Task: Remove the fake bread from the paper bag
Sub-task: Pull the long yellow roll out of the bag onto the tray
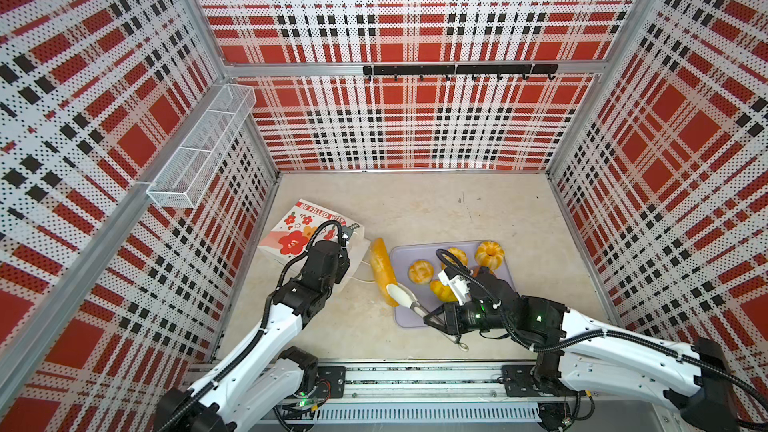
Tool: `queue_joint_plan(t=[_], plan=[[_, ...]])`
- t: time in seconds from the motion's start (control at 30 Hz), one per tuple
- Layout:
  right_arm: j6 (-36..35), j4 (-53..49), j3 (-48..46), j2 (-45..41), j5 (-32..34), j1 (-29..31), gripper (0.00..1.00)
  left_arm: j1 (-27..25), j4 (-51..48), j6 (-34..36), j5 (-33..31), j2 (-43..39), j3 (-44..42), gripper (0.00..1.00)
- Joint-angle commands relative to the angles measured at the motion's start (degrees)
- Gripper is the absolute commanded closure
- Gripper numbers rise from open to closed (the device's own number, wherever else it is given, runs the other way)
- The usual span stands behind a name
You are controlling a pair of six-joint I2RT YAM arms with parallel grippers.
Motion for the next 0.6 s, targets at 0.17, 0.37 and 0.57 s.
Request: queue_joint_plan(t=[0.17,0.37,0.57], plan=[[-2.6,2.69,-2.09,3.6,-0.52,-4.76,1.0,-0.86,-3.12,-1.91,2.56,-6.76,-1.51,1.0],[-1.55,1.9,-3.41,6.94,2.13,-4.97,1.0,-3.37,-3.58,-2.03,0.88,-7.97,-2.41,1.0],[-3.28,-11.15,-2.41,0.72,8.26,-7.63,1.0,-4.01,-3.14,-1.5,0.58,-7.9,-2.57,1.0]])
